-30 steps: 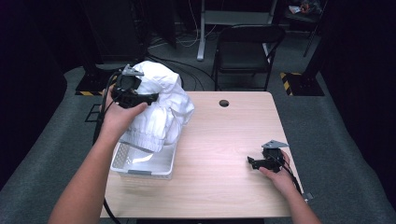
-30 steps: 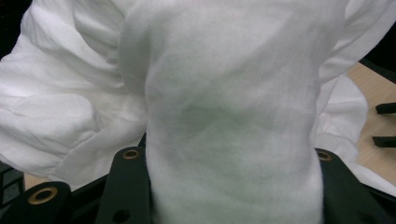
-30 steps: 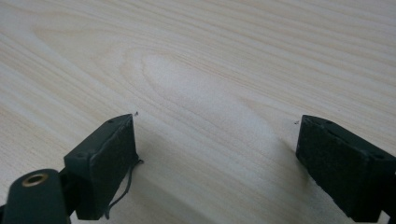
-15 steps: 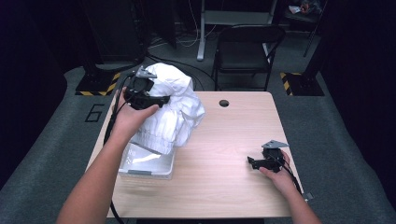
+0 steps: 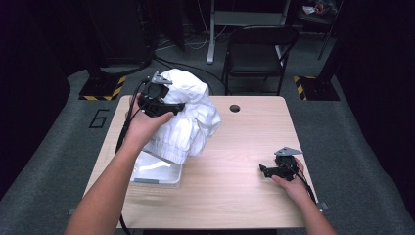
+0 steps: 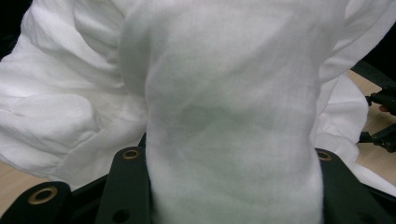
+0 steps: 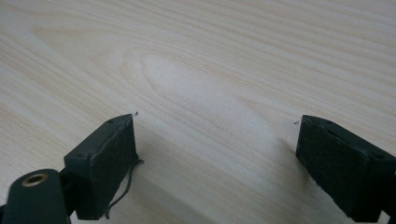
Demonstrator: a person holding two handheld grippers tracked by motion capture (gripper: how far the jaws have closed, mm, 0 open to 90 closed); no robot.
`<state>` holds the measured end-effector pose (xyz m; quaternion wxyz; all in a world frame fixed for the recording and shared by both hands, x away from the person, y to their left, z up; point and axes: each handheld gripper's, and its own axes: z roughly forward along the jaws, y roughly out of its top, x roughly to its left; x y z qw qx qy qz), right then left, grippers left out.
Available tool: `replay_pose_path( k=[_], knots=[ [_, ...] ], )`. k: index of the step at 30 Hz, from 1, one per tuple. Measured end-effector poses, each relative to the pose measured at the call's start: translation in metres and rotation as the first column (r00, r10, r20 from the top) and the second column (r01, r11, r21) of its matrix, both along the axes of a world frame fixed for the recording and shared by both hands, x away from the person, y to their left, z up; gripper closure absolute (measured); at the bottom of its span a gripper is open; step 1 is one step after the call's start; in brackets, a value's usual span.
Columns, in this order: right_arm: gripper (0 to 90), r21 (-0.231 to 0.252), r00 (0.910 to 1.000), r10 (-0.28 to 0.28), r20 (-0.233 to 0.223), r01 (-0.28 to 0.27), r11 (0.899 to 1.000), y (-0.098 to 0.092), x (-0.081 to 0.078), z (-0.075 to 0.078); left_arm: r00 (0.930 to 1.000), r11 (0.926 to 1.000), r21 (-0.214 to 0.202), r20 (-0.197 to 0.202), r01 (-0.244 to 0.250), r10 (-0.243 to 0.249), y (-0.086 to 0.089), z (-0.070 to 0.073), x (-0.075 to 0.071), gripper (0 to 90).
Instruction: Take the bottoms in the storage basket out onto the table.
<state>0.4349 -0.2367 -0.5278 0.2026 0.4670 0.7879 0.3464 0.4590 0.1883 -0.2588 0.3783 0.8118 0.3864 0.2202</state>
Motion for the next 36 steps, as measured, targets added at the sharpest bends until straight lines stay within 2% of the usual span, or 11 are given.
replay_pose_path(
  k=[22, 36],
  knots=[
    [11.6, -0.001, 1.0, 0.0, 0.0, 0.0, 1.0, 0.0, 0.0, 0.0, 0.9997, 0.9998, 0.003, -0.018, 0.019, -0.019, -0.012, -0.01, 0.003, 54.3],
    [11.6, -0.003, 1.0, 0.007, -0.001, -0.007, 1.0, 0.0, 0.0, 0.0, 0.9982, 0.9982, -0.013, -0.01, 0.059, -0.059, -0.038, -0.01, 0.002, 54.3]
  ],
)
